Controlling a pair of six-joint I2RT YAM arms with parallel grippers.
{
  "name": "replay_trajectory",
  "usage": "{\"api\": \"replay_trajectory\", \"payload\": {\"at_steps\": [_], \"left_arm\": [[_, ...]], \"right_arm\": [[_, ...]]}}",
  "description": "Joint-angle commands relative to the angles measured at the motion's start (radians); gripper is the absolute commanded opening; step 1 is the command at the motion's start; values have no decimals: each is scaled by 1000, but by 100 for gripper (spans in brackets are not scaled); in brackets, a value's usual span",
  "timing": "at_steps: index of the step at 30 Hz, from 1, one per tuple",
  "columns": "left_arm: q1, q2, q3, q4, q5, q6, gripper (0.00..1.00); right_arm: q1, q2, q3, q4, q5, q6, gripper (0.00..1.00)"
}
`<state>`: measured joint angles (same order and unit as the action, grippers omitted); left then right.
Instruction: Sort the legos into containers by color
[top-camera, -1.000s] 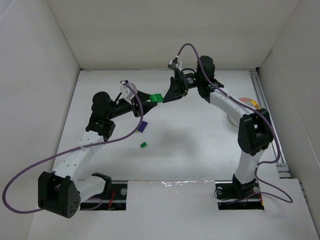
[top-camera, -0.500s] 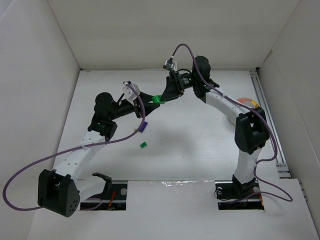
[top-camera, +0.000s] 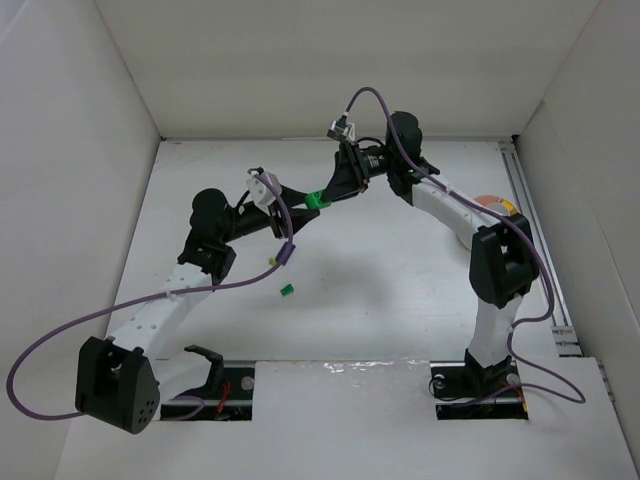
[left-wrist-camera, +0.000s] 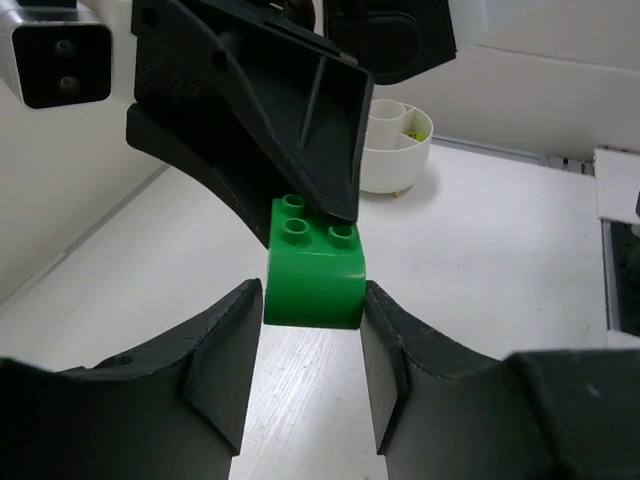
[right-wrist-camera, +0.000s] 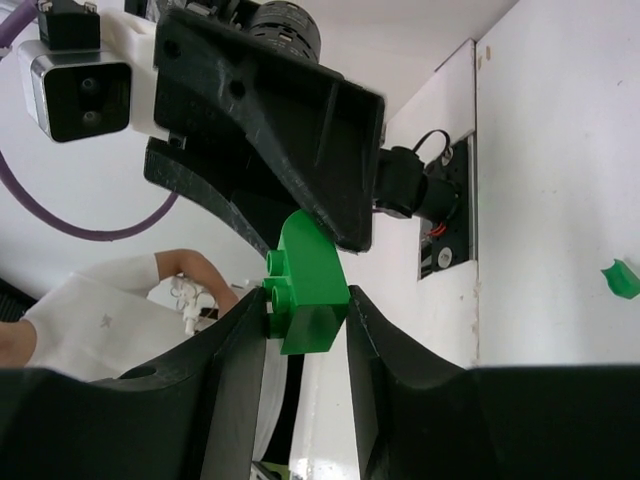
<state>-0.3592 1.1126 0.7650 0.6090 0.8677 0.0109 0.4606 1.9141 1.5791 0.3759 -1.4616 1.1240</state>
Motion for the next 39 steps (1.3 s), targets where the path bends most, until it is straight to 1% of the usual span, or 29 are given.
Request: {"api": "replay_trajectory", "payload": {"at_steps": [1, 2, 3, 4, 5, 7, 8, 9, 11, 12, 15, 16, 19, 22, 24, 25, 26, 27, 28, 29, 30, 31, 32, 33, 34, 35, 37, 38, 39], "left_arm": [[-3, 1, -10, 25, -70, -2, 41], [-3, 1, -19, 25, -82, -2, 53], [-3, -11, -20, 8, -82, -2, 62], [-3, -31, -20, -12, -96, -2, 80], [-3, -45, -29, -23, -116, 9, 85], [-3, -95, -38, -57, -134, 33, 91], [-3, -112, -38, -105, -160, 69, 95], [-3, -129, -47, -130, -173, 84, 97], [6, -163, -47, -190, -182, 104, 98], [6, -163, -47, -208, -182, 113, 98], [29, -184, -47, -267, -182, 126, 99], [29, -185, -47, -278, -182, 126, 99], [39, -185, -47, -287, -182, 147, 99], [39, -162, -56, -264, -156, 147, 99], [39, -146, -56, -250, -156, 135, 99], [39, -128, -46, -250, -145, 126, 99], [39, -128, -37, -250, -145, 126, 99], [39, -116, -36, -250, -145, 117, 99], [39, -115, -36, -241, -145, 116, 99], [39, -115, -36, -232, -145, 107, 99], [39, -115, -36, -232, -145, 107, 99], [39, -115, -36, -232, -145, 107, 99], [39, -115, -36, -232, -145, 107, 99], [39, -106, -36, -232, -145, 107, 99], [39, -106, -36, -242, -145, 107, 99], [39, -106, -36, -262, -145, 107, 99], [39, -106, -26, -272, -156, 107, 99], [39, -97, -17, -287, -156, 107, 99], [39, -97, -16, -287, -167, 98, 99]], "right_arm": [[35, -42, 9, 98, -40, -15, 2], [23, -43, -2, 98, -40, -15, 2], [13, -53, -17, 107, -40, -15, 1], [3, -72, -30, 116, -40, -15, 1], [-35, -85, -45, 116, -31, -15, 1], [-89, -134, -111, 116, -31, -15, 1], [-120, -151, -137, 116, -31, -15, 1], [-190, -168, -193, 116, -31, -24, 1], [-265, -222, -252, 116, -31, -24, 1], [-336, -236, -277, 116, -31, -24, 0], [-431, -297, -352, 107, -40, -47, 0], [-491, -311, -384, 107, -40, -47, 0], [-575, -368, -432, 107, -28, -59, 0], [-585, -424, -491, 95, -8, -59, 0], [-596, -460, -528, 55, 44, -72, 0], [-596, -469, -528, -33, 70, -85, 0], [-605, -469, -528, -119, 140, -122, 0], [-615, -483, -509, -202, 170, -172, 0], [-616, -497, -487, -279, 200, -310, 0], [-616, -497, -454, -539, 252, -417, 0], [-616, -507, -409, -669, 418, -526, 0], [-616, -517, -362, -733, 472, -655, 0], [-616, -517, -344, -832, 528, -711, 0], [-626, -517, -312, -874, 631, -768, 0], [-626, -517, -298, -909, 655, -826, 0], [-626, -517, -280, -949, 676, -965, 0], [-626, -526, -242, -1028, 789, -1050, 0], [-626, -535, -229, -1052, 825, -1140, 0], [-626, -535, -220, -1087, 863, -1161, 0]]}}
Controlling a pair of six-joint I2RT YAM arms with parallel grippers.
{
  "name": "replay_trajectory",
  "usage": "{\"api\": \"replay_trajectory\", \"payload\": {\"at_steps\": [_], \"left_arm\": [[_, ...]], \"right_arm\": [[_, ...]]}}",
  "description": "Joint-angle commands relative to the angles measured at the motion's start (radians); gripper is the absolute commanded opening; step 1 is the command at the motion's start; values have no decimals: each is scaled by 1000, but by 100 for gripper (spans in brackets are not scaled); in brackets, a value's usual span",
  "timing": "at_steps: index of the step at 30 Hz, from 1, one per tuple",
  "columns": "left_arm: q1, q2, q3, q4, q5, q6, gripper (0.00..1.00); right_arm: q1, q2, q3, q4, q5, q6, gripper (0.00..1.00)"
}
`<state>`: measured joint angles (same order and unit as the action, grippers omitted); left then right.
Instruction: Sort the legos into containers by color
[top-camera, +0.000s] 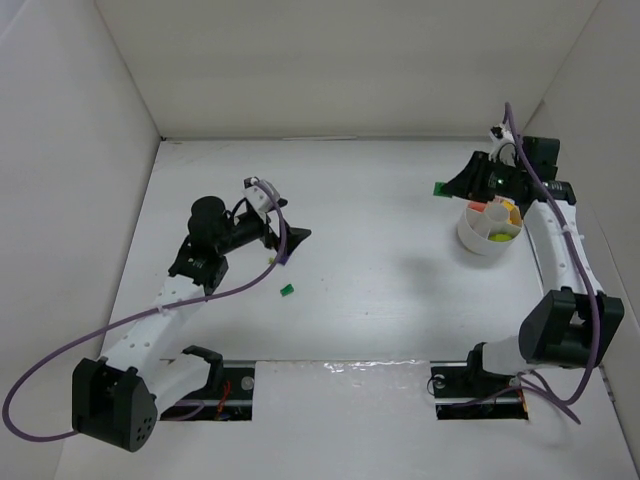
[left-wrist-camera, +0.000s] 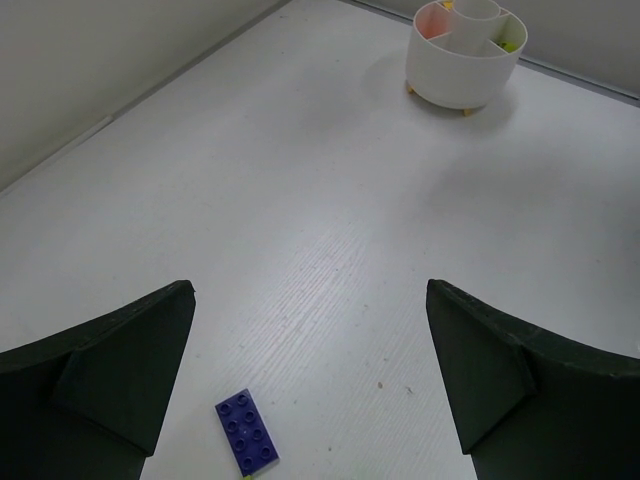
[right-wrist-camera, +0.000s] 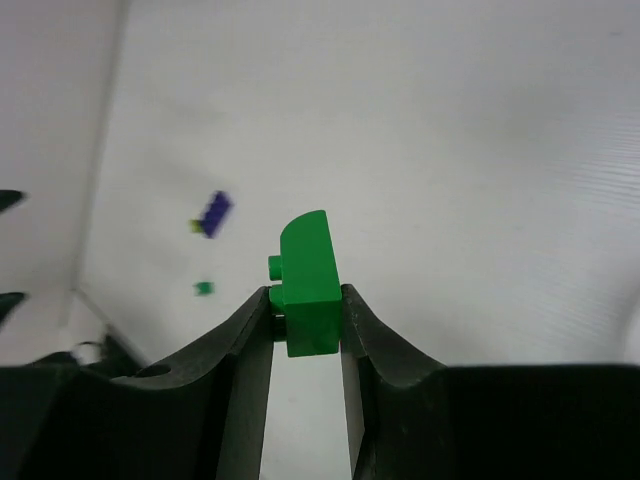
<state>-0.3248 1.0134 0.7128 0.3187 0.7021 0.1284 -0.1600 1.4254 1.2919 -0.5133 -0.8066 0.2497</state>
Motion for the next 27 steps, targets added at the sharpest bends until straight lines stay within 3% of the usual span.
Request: {"api": "replay_trajectory", "payload": {"at_steps": [1, 6, 13, 19, 27], "left_arm": [[4, 2, 36, -7, -1, -19, 99], [4, 2, 57, -47, -1, 16, 99], [4, 57, 85, -82, 53, 45, 99], [4, 90, 123, -101, 53, 45, 99], [4, 90, 123, -101, 53, 56, 99]], "right_arm": [[-6, -55, 76, -221, 257, -315, 0], [-27, -56, 164, -422, 319, -583, 0], [-52, -20, 277, -556, 444, -750, 4], [-62, 116, 406, -755, 446, -822, 3], [-62, 177, 394, -743, 503, -836, 3]]}}
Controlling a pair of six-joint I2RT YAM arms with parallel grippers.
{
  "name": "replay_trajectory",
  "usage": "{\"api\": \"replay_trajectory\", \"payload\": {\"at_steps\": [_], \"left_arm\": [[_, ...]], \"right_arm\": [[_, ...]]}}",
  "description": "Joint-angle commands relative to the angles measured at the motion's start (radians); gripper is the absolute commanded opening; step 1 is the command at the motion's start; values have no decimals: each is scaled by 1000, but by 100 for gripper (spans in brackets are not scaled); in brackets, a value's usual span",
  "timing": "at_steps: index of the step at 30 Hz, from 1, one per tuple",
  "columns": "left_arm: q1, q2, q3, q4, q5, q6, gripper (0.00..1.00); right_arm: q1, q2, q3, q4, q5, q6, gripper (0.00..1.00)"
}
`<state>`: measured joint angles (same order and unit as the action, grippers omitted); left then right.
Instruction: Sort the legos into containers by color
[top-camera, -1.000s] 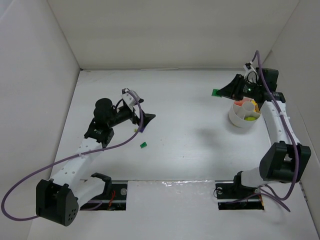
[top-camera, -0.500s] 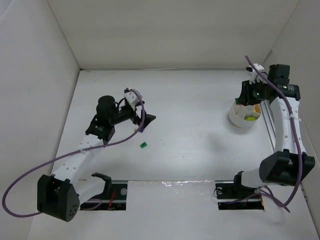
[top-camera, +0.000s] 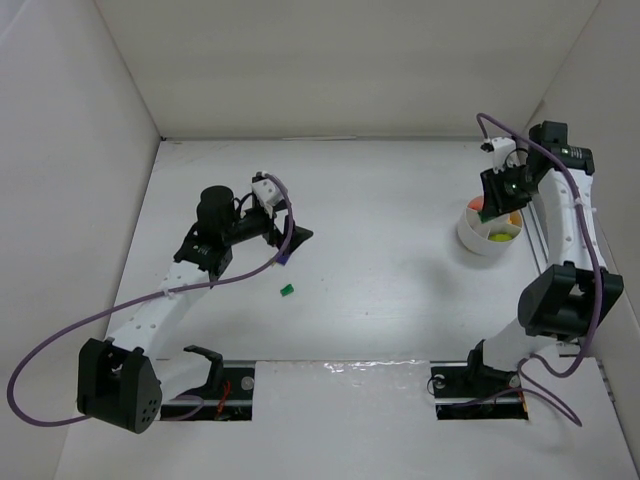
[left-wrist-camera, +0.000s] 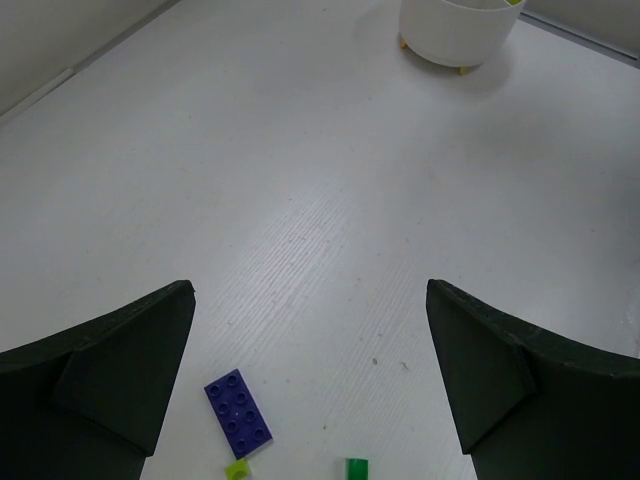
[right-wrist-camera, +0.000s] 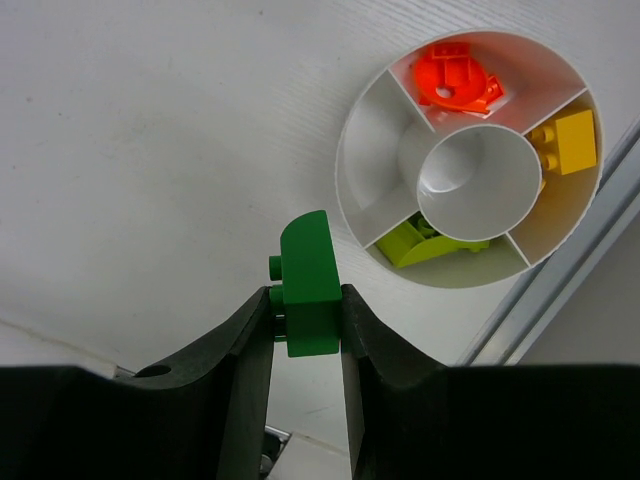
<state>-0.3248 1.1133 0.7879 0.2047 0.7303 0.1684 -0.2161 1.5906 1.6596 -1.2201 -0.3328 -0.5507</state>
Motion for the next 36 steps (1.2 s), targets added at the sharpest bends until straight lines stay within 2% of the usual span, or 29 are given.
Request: {"api": "replay_trajectory", "payload": {"at_steps": [1, 15, 21, 27, 36], "left_arm": [[4, -10, 48, 4, 24, 25, 99], [4, 10, 57, -5, 3, 25, 99], [4, 29, 77, -5, -83, -27, 99], [4, 39, 96, -45, -131, -27, 99], [4, 39, 96, -45, -131, -18, 99]], "right_arm": [[-6, 23, 43, -47, 29, -35, 3], [29, 72, 43, -1, 87, -35, 2], [86, 118, 75, 18, 132, -35, 2], [132, 152, 85, 65, 233, -2, 2], [132, 172, 94, 76, 294, 8, 2]]}}
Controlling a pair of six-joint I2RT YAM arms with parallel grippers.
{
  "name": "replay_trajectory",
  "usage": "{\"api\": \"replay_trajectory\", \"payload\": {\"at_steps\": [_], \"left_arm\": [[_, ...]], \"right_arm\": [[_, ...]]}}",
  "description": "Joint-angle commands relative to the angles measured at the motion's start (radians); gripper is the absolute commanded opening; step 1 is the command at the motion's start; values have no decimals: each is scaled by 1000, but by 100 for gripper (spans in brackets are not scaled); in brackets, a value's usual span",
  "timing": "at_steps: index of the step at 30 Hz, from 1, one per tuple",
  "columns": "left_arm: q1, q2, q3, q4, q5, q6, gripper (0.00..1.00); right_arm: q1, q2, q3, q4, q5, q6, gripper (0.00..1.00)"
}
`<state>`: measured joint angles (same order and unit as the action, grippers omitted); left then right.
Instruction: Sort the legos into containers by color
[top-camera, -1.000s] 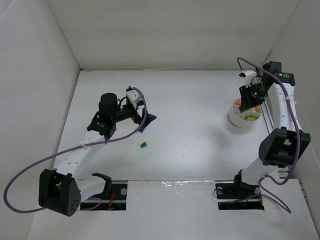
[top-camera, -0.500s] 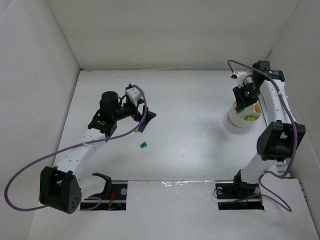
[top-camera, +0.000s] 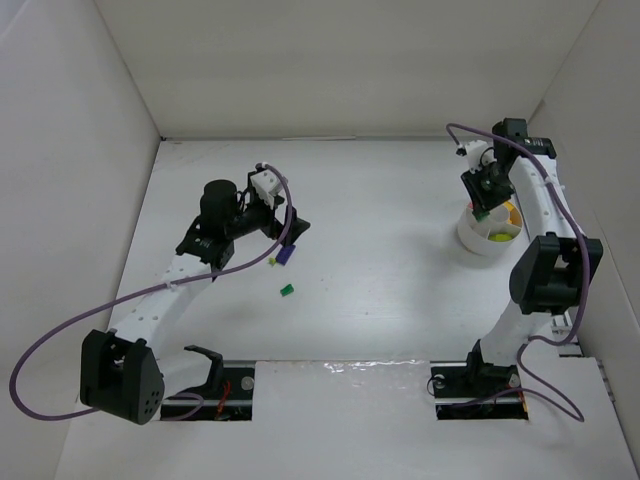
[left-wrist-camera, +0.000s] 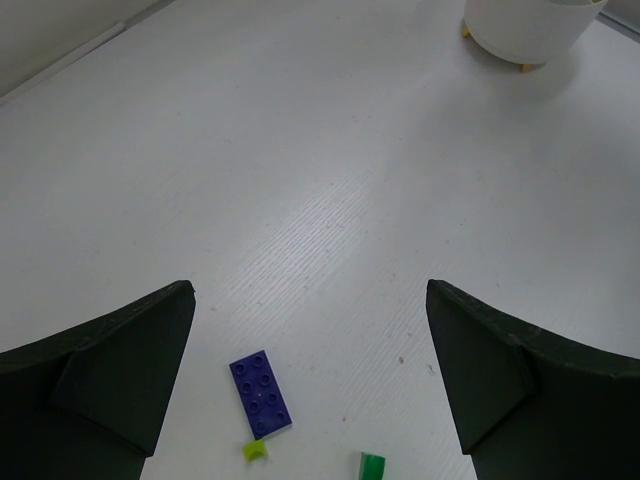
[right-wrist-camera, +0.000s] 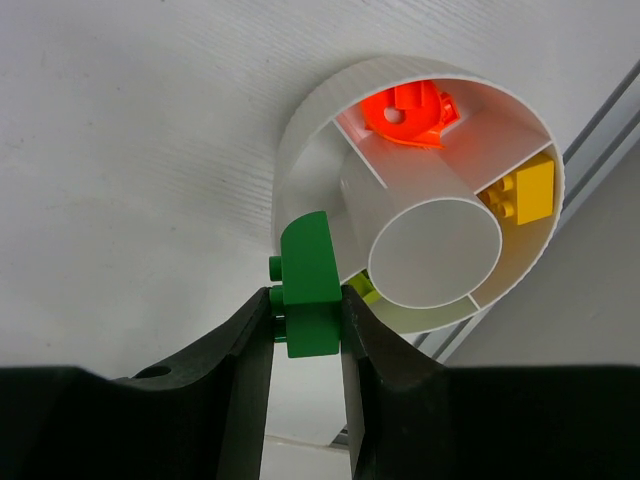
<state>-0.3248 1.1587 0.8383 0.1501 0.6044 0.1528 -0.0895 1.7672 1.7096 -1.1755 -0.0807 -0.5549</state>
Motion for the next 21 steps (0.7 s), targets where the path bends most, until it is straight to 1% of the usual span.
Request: {"api": "replay_trajectory", "payload": {"at_steps": [1, 4, 5, 8, 11, 16, 20, 21], "left_arm": [[4, 4, 45, 9, -5, -2, 99], [4, 4, 54, 9, 6, -2, 99], [4, 13, 54, 9, 6, -2, 99], [4, 22, 54, 9, 6, -2, 99], [4, 22, 64, 9, 6, -2, 99], [4, 32, 74, 9, 6, -2, 99], [4, 32, 74, 19, 6, -38, 99], [4, 23, 65, 19, 15, -47, 99]], "right_arm": [[5, -5, 33, 31, 56, 12, 2], [5, -5, 21, 31, 56, 12, 2], [5, -5, 21, 31, 56, 12, 3], [5, -5, 21, 31, 56, 12, 9], [5, 5, 21, 31, 56, 12, 18], [14, 25, 21, 22, 65, 12, 27], [14, 25, 30, 22, 75, 23, 46], [14, 25, 30, 31, 75, 23, 49]]}}
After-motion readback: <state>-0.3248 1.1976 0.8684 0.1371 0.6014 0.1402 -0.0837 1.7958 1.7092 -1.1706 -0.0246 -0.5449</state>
